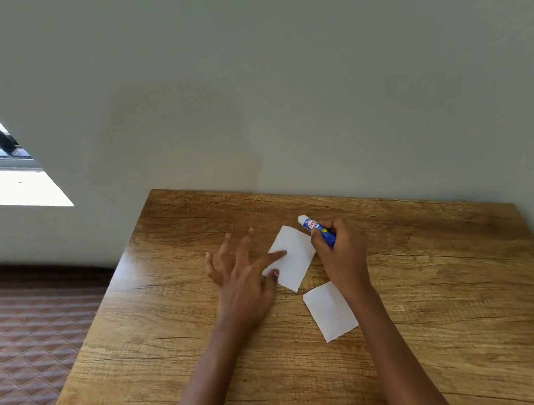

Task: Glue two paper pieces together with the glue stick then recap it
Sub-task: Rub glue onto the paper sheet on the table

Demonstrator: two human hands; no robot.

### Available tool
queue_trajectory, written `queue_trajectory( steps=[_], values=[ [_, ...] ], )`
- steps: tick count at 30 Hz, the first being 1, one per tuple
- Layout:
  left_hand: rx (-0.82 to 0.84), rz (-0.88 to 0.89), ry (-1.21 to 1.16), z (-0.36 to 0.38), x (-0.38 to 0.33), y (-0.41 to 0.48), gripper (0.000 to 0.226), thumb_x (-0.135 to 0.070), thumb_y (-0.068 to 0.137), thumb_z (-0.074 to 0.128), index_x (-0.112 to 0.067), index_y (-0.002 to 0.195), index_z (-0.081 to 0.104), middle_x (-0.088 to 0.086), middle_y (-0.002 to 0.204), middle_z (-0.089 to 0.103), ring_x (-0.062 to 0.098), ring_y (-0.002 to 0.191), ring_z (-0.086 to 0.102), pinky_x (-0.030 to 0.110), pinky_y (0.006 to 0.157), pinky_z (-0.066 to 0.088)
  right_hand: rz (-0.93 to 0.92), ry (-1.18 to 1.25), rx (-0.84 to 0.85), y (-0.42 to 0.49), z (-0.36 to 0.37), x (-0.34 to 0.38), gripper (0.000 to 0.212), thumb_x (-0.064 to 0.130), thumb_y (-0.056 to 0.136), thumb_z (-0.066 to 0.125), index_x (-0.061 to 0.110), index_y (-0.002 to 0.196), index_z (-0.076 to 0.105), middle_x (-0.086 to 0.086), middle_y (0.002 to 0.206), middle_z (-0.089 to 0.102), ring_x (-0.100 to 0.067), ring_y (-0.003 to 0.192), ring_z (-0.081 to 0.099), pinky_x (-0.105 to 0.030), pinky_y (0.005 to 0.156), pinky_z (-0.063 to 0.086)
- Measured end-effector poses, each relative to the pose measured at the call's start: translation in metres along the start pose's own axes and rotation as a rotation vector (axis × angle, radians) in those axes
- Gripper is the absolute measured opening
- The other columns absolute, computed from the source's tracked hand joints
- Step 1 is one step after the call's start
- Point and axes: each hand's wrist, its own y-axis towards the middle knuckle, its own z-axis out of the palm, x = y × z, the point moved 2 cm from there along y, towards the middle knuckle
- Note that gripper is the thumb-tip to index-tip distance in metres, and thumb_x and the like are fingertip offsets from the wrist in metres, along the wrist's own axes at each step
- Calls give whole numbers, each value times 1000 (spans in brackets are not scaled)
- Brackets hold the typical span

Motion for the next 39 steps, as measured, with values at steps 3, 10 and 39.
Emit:
queue_trajectory(
  steps=[3,10,39],
  values=[
    [-2,5,14,0,-1,-2,34,-51,82,39,-52,110,58,-2,150,32,28,141,3,49,106,-11,16,105,-30,-15,1,4,14,18,89,58,10,101,56,-4,95,62,-13,76,57,-14,57,41],
    [-20,74,26,-4,-8,-8,49,-71,82,27,-47,104,65,-4,145,40,25,141,7,52,107,-6,-45,80,28,-26,9,10,18,13,92,53,6,108,53,-2,103,55,3,77,51,-1,65,41],
    [10,-370,-123,1,1,17,83,-59,68,66,-29,137,33,-1,151,27,25,140,12,52,109,8,-278,12,186,-18,11,15,22,18,88,61,10,109,59,-3,110,64,-7,94,56,-9,74,45]
  ],
)
